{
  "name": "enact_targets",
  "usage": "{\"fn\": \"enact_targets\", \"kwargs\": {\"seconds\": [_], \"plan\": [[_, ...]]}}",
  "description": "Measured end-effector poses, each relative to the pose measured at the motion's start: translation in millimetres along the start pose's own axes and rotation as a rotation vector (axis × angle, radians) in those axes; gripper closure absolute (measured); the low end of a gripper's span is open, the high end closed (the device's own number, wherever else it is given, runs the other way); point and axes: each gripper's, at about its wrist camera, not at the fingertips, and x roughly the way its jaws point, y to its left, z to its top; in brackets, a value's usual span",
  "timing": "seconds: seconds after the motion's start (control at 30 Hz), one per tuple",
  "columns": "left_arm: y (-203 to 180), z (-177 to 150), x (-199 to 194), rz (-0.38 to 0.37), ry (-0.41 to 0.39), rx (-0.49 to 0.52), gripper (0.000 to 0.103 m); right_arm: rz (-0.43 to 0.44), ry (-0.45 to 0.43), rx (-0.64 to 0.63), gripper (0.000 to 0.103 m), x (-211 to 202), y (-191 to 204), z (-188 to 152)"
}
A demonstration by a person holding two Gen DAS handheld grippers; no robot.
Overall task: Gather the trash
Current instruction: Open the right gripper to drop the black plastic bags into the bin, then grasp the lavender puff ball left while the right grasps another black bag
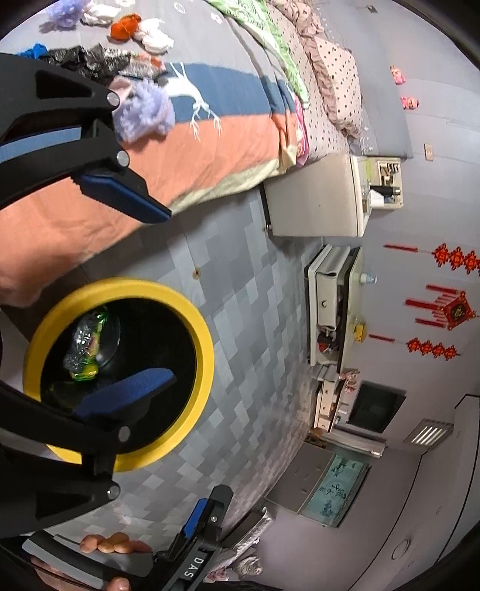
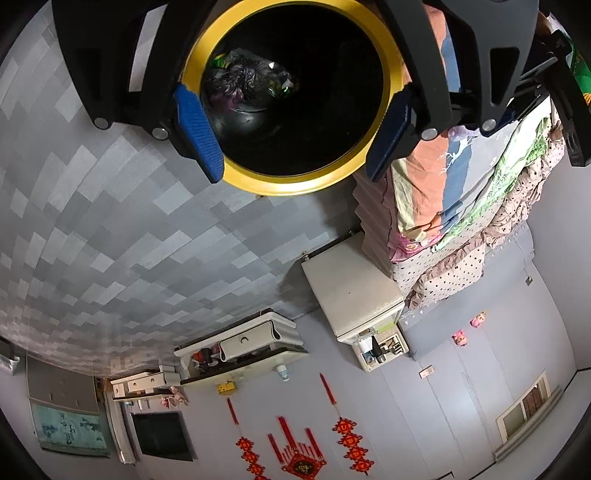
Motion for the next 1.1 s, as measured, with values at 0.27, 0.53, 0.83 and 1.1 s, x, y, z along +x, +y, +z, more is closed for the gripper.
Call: {"fn": "enact_targets", "kwargs": {"seconds": [0.27, 0.53, 0.83, 1.1], "plan": [[42.0, -10.9, -33.5, 0.061, -0.028, -0.057, 0.023, 0.038, 0.013, -0.043, 0.027, -7.4, 34.6, -7.2], [98.8, -20.5, -73.6, 0.146, -0.067, -0.124, 0.023, 0.101, 0.031, -0.12, 0.027, -9.2, 93.4, -16.2], [168.1, -41.3, -109.9, 0.259, -0.082, -0.202, 0.022, 0.197, 0.071, -0.221, 0.027, -6.2, 170.1, -38.6], [223.9, -68.9, -132.2, 0.363, -0.073, -0.267, 0.022, 0.283, 0.132, -0.31, 0.027, 5.1, 230.2, -72.1]]}}
